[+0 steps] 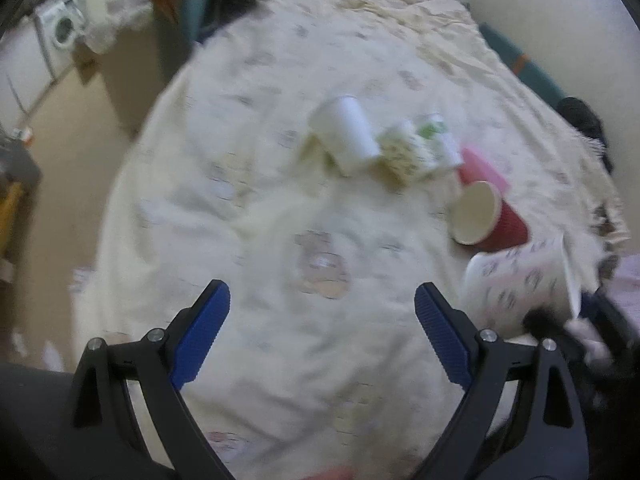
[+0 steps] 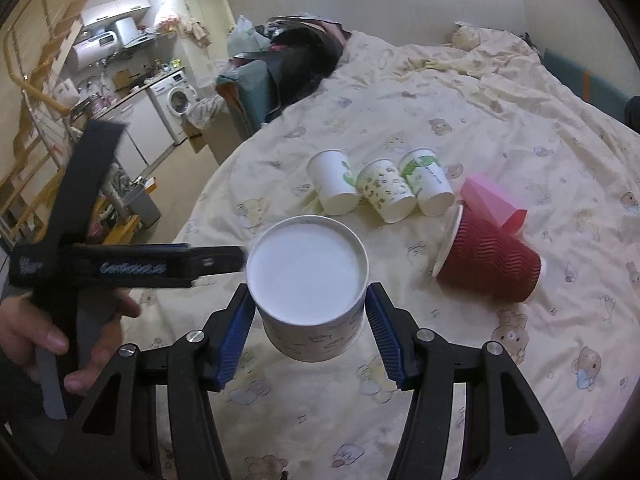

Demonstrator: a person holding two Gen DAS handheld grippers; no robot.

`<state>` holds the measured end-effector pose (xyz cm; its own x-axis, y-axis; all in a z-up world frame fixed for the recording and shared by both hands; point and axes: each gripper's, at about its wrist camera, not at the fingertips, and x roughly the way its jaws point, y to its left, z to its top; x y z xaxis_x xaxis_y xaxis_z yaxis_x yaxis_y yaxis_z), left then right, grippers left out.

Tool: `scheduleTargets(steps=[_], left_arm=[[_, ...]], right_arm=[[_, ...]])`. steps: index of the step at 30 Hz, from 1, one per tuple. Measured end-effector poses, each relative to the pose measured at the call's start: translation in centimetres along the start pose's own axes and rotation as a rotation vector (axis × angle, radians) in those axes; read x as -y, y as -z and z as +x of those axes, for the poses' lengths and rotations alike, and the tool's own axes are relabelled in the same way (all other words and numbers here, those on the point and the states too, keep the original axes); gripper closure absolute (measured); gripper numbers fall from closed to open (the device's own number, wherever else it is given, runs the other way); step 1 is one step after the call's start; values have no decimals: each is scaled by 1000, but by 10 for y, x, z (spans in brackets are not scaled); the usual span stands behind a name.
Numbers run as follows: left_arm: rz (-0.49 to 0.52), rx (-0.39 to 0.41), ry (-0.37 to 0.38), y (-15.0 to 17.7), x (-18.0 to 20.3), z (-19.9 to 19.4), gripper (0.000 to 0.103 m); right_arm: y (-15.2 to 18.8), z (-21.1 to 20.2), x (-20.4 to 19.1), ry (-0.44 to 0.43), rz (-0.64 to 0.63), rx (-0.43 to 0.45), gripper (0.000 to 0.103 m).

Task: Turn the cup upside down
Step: 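Lift and rotate the cup with the right gripper, turning its rim downward, then lower the inverted cup onto the bed and open the right gripper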

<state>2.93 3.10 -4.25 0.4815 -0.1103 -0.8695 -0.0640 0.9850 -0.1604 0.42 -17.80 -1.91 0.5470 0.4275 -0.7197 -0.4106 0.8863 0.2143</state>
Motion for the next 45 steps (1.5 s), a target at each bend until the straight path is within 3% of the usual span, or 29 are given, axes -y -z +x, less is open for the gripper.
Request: scheduleTargets(steps=[3, 6, 10, 14, 17, 22, 28, 30, 31, 39, 45], left_arm=[[12, 27, -25, -1, -3, -4, 11], [25, 45, -98, -2, -8, -6, 11], [-27, 23, -67, -7, -22, -5, 11], [-17, 30, -88, -7, -23, -6, 10], [-14, 21, -94, -6, -23, -4, 0], [-8, 19, -95, -5, -20, -4, 0], [5, -1, -93, -4, -17, 0, 0], [12, -5, -92, -3, -15, 1, 0], [20, -3, -97, -3, -14, 1, 0], [37, 8, -86, 2, -11, -2, 0], [52, 52, -60, 5, -4, -12, 0]], right_arm=[[-12, 17, 6, 11, 6, -18, 43], [-20, 44, 9, 32, -10, -50, 44], [-20, 83, 15, 70, -42, -102, 44], [-17, 110, 21, 84, -45, -150, 44], [-13, 122, 22, 84, -47, -182, 44], [-5, 138, 23, 79, -59, -220, 43], [-3, 139, 26, 68, -44, -220, 41], [-3, 141, 27, 75, -33, -241, 25], [-3, 140, 28, 75, -22, -233, 21], [-15, 107, 35, 121, 47, -190, 9], [-14, 64, 39, 135, 127, -149, 5]])
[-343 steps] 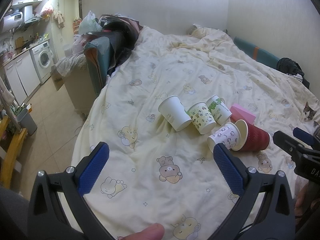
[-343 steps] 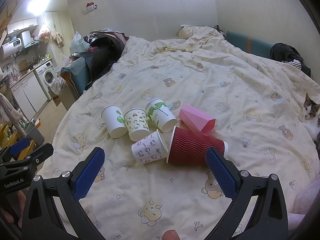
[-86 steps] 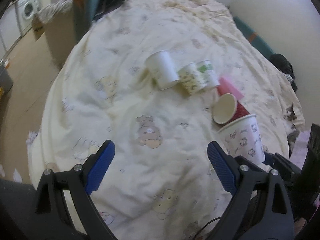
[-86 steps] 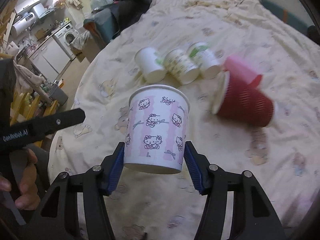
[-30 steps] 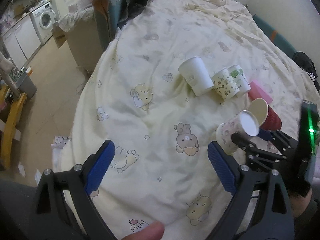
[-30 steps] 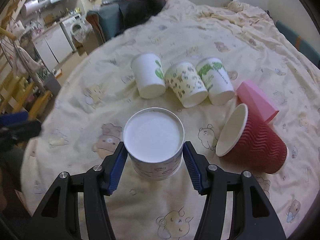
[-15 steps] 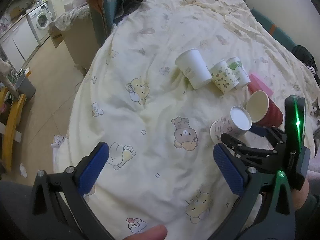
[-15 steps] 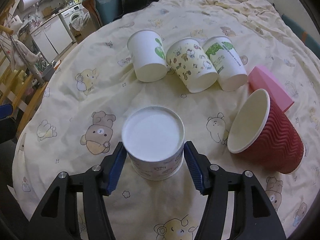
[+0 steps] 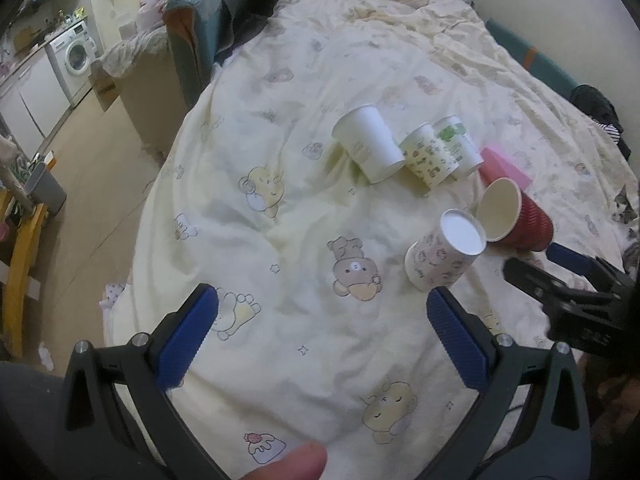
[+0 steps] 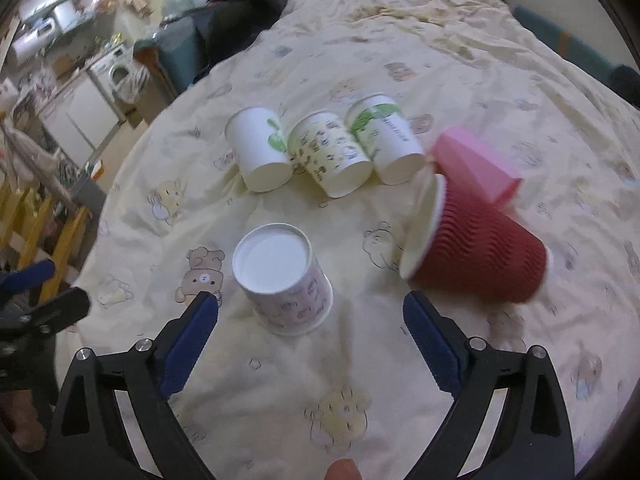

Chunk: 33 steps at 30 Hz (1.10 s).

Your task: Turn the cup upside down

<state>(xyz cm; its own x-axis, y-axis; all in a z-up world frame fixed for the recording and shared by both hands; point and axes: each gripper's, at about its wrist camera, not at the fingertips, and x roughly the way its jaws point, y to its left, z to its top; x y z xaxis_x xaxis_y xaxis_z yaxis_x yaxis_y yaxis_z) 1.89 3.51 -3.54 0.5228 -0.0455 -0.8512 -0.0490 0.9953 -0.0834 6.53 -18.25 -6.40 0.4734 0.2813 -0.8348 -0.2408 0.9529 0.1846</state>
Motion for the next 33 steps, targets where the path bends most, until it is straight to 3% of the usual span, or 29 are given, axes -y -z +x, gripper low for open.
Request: scheduleTargets(steps=[5, 10, 14, 19, 24, 29, 33], left_arm=[[-9, 39, 36, 7, 0, -16, 0], [3, 118, 30, 16, 3, -36, 0], [22, 184, 18, 22, 6, -50, 0], [51, 251, 0, 29, 12, -61, 0], [89, 271, -20, 35, 22, -61, 0], [64, 307, -4, 34, 21, -62, 0], [71, 293, -5, 35, 23, -58, 0]], right_arm=[[13, -41, 3, -4, 52, 53, 1], [33, -82, 1, 43, 69, 170, 0], [46, -98, -7, 102, 41, 268, 0], [55, -102, -12, 121, 27, 332, 0], [58, -99, -15, 134, 17, 347, 0], [58, -97, -16, 141, 22, 356, 0], [57, -98, -12, 140, 31, 363, 0]])
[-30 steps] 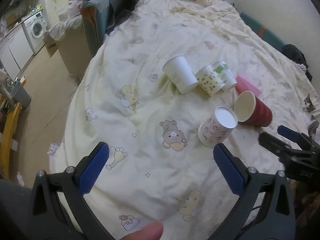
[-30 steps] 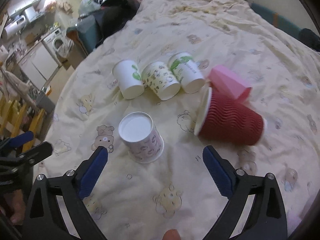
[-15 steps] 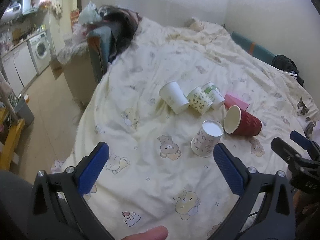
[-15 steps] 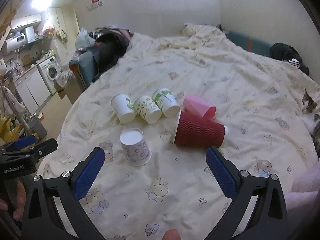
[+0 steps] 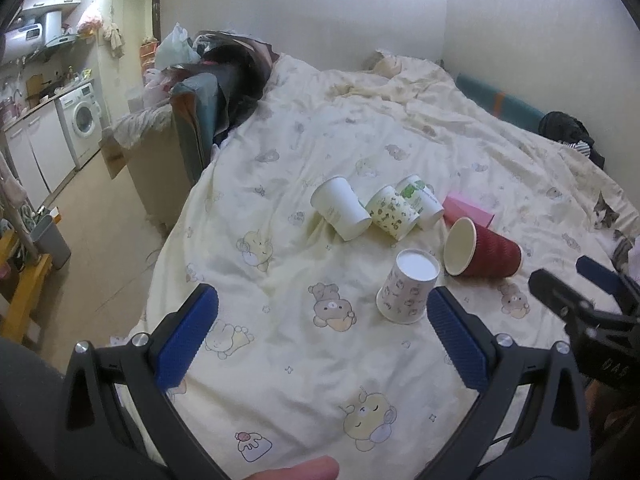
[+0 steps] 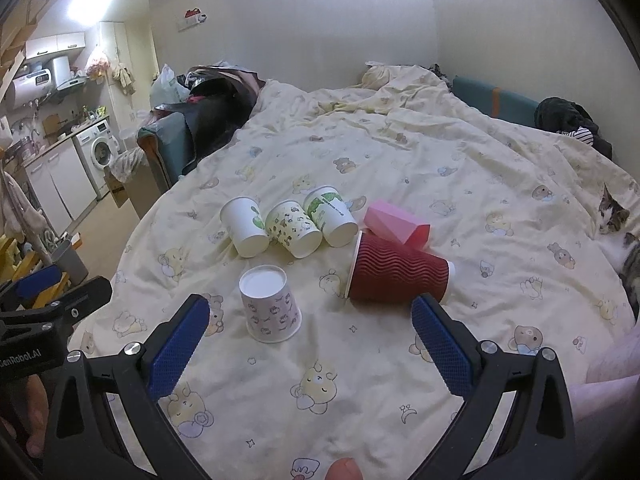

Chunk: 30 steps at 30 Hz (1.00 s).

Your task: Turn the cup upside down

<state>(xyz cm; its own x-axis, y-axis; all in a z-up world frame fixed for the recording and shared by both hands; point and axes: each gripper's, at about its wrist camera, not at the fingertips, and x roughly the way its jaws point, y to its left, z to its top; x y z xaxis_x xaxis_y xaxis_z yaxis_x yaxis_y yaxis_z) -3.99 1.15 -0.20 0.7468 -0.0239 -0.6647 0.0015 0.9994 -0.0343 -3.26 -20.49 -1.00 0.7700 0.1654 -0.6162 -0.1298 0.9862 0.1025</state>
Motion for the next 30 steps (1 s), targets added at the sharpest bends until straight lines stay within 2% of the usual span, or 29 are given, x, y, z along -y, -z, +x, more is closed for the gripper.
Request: scheduleTargets(steps=[30], left_arm=[[-13, -6, 8, 0, 0, 0, 0]], right_arm=[[-1, 0, 3, 0, 9, -3, 0]])
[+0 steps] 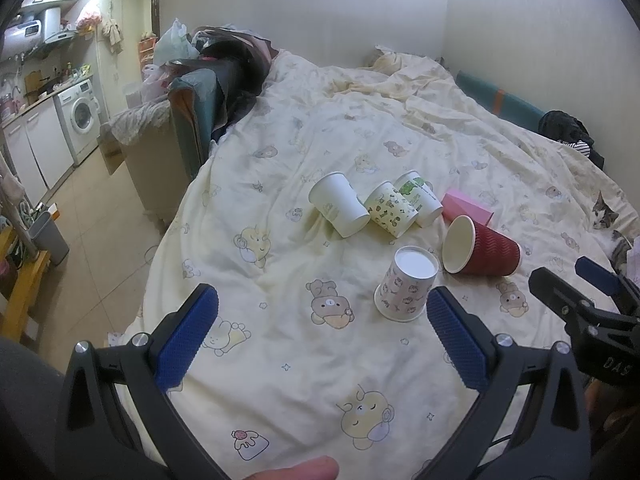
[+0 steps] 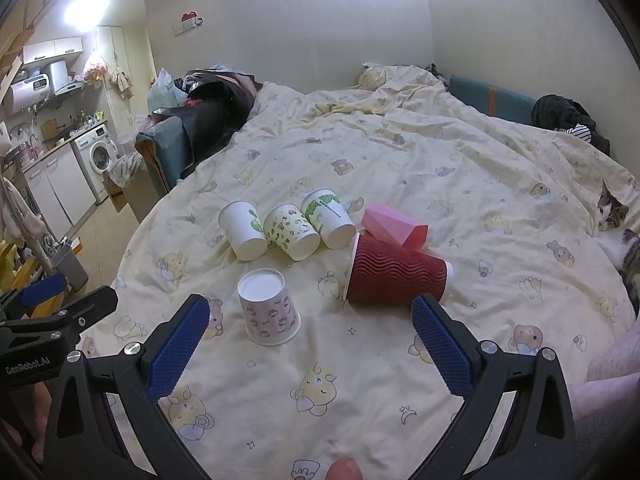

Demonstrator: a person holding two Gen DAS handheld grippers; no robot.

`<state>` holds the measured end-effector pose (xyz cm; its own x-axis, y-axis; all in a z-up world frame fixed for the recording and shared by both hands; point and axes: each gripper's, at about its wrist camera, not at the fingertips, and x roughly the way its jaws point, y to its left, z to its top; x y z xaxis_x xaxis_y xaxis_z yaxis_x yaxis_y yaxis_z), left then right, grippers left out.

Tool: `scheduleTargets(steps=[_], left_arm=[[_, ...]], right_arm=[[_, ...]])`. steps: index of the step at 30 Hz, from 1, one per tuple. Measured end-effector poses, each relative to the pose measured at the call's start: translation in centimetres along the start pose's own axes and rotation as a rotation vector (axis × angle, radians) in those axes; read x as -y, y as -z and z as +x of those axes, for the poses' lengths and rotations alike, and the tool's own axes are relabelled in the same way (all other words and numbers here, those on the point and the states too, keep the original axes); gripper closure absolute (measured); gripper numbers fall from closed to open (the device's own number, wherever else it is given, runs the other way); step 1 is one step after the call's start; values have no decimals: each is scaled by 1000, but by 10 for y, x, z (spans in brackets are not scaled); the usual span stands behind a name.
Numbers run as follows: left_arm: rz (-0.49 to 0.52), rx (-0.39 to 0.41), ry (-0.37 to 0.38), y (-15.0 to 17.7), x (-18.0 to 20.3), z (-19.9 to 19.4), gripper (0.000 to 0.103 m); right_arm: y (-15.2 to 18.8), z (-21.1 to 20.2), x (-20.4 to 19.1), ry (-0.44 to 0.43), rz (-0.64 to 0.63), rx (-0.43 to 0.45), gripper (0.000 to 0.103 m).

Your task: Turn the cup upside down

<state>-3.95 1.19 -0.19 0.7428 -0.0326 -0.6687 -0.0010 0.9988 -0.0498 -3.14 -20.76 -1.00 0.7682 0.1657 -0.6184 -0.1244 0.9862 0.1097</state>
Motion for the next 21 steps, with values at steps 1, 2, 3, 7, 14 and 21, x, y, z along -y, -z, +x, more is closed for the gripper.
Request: scheduleTargets(steps=[1, 2, 3, 7, 14, 21], left_arm=[[0, -1, 0, 0, 0, 0, 0], [1, -2, -1, 0, 0, 0, 0], [1, -1, -2, 0, 0, -1, 0], [2, 1, -1, 0, 0, 0, 0], [2, -6, 3, 0, 2, 0, 0], [7, -14, 7, 2, 5, 2, 0]], right_arm=[[0, -1, 0, 0, 2, 0, 0], [0, -1, 0, 2, 2, 2, 0], [1, -1, 0, 3, 1, 4, 0], [1, -1, 0, 4, 3, -1, 0], [1, 0, 0, 6, 8, -4, 0], [2, 0, 0, 6, 10, -3, 0]])
